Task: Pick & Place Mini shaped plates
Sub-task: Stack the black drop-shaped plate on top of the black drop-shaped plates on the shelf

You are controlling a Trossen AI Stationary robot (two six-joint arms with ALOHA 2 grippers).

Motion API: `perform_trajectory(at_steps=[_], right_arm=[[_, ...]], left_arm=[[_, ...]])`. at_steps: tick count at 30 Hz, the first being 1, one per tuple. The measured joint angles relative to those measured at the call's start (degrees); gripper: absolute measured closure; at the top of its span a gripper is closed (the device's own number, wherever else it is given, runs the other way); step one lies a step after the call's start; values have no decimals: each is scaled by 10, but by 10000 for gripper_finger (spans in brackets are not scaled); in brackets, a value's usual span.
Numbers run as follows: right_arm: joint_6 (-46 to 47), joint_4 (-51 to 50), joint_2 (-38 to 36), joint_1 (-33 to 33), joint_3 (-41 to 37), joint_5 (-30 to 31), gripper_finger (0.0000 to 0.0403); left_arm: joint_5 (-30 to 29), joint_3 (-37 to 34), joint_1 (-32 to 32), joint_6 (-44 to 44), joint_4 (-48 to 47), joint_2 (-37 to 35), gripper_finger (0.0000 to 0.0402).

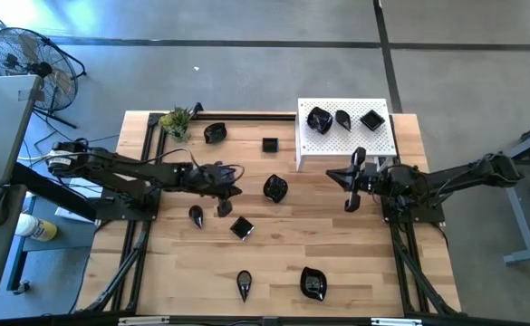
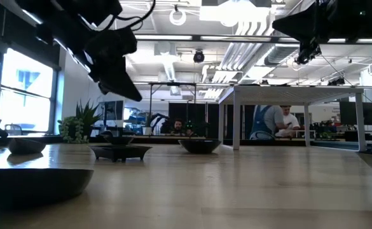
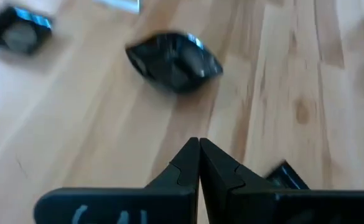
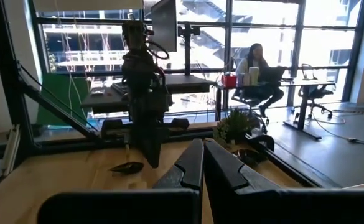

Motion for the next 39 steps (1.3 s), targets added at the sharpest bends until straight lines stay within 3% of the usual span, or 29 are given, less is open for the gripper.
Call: perform_trajectory(at_steps=[5,14,19,26,39], right_arm=[[-24,12,0,0,0,-10,402],[-45,10,4,0,0,-25,402],[-48,14,14,0,0,-25,400],[-48,14,15,0,0,-25,401],[-50,14,15,0,0,-25,402]], left_arm=[[35,32,-11,-62,-83,18,385],[11,40,-57,-169,-126,39,277],[65,39,-61,-213,-200,39,243],[148,39,-60,-312,-300,39,242],[158,39,-60,-454,-507,39,257]])
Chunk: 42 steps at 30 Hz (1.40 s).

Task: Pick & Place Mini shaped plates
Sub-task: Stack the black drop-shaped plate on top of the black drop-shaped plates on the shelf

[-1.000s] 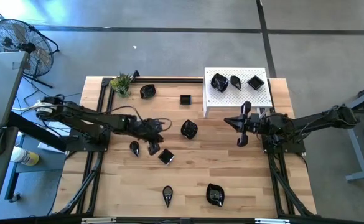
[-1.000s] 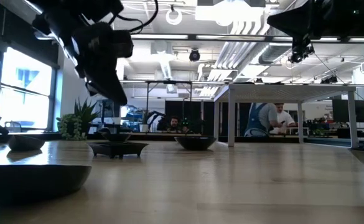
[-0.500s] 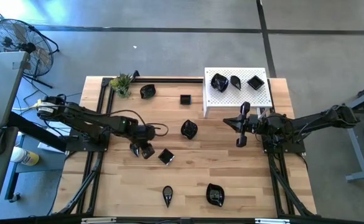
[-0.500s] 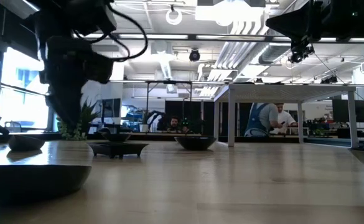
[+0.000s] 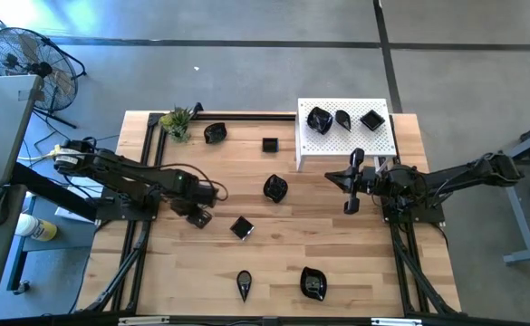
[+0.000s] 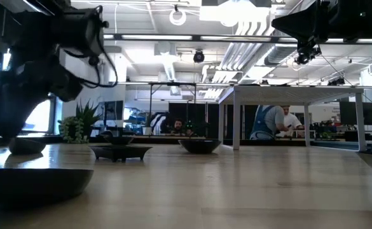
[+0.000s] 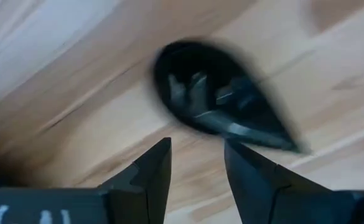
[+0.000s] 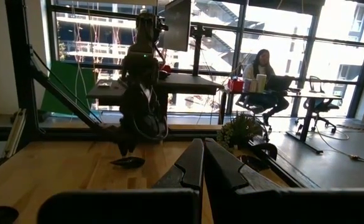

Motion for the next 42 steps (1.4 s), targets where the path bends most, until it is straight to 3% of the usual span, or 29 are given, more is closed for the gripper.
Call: perform_trajectory(at_steps=[3,13,27,42], right_arm=[[0,0,0,0,0,0,401],[1,-1,4,0,0,0,401],[1,2,11,0,0,2,401],[1,3,11,0,0,2,401]], left_arm=[[-8,-2,0,-22,-39,0,257],[-19,-43,21,-28,10,-21,257],[-13,-53,83,63,48,-43,258],[-11,-53,83,148,60,-41,348]])
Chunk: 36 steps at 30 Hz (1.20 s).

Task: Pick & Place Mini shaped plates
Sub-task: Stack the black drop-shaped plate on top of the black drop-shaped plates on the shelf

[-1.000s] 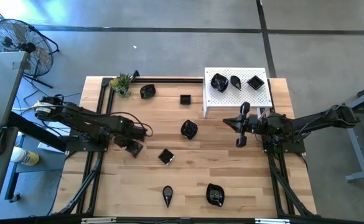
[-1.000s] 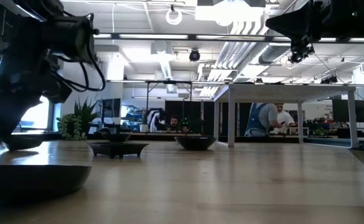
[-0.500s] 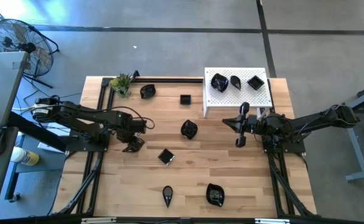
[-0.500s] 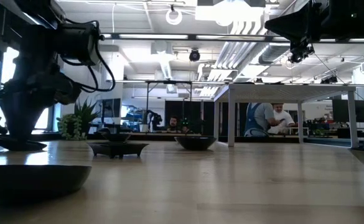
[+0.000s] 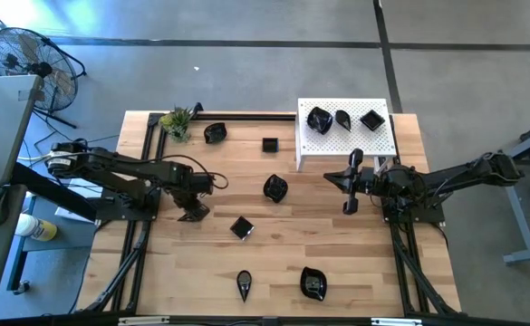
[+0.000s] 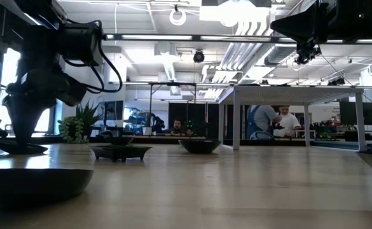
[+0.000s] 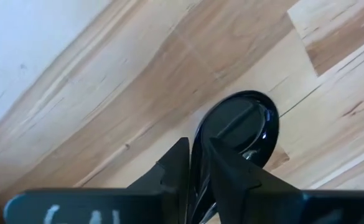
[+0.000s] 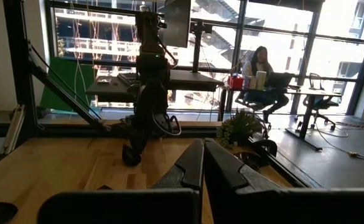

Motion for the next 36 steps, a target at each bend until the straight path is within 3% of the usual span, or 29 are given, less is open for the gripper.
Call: perform_trajectory(at_steps=[11,18,25,36], right_arm=[[0,0,0,0,0,0,402],[0,0,0,0,0,0,402],[0,0,0,0,0,0,401],[-1,0,0,0,0,0,402]], left_arm=[[8,0,0,34,3,0,356],[15,-16,0,39,52,0,357],[9,-16,0,43,53,0,398],[21,11,0,22,59,-20,400]])
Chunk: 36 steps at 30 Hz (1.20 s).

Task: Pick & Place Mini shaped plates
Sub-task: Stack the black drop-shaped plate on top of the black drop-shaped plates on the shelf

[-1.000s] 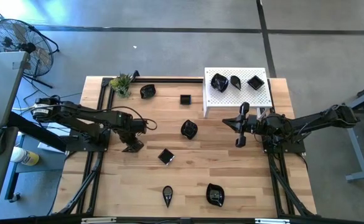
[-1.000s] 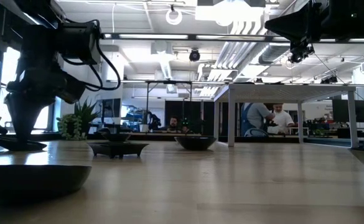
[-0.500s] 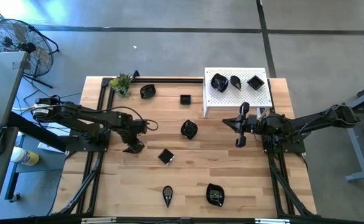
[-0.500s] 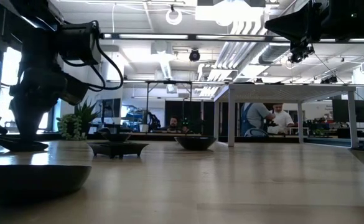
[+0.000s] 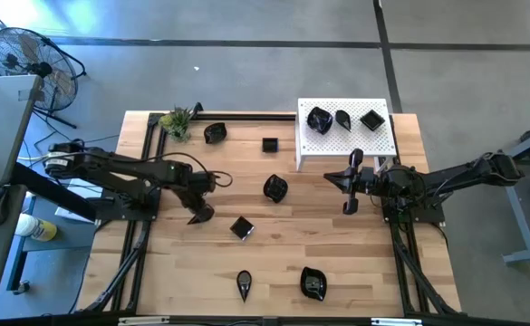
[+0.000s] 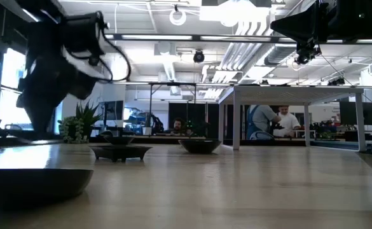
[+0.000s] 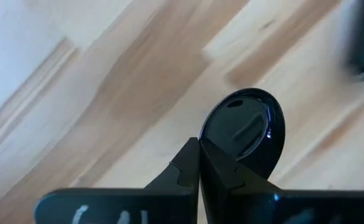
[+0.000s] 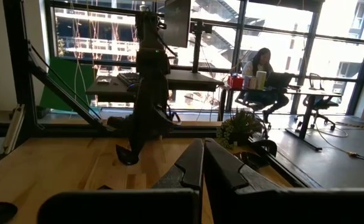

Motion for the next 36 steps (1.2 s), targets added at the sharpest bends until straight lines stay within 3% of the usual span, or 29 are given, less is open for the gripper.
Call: perform_trajectory(at_steps=[8,15,23,30,36], right_arm=[[-1,0,0,0,0,0,402],[-3,0,0,0,0,0,402],[-6,-1,0,0,0,0,402],[-10,-2,0,0,0,0,402],[-10,-11,0,0,0,0,401]], left_arm=[[-16,64,0,-49,55,-12,401],[-49,69,-28,-183,316,25,401],[-160,71,-88,-351,531,164,401],[-233,176,-120,-422,489,291,401],[-233,282,-121,-427,375,358,401]])
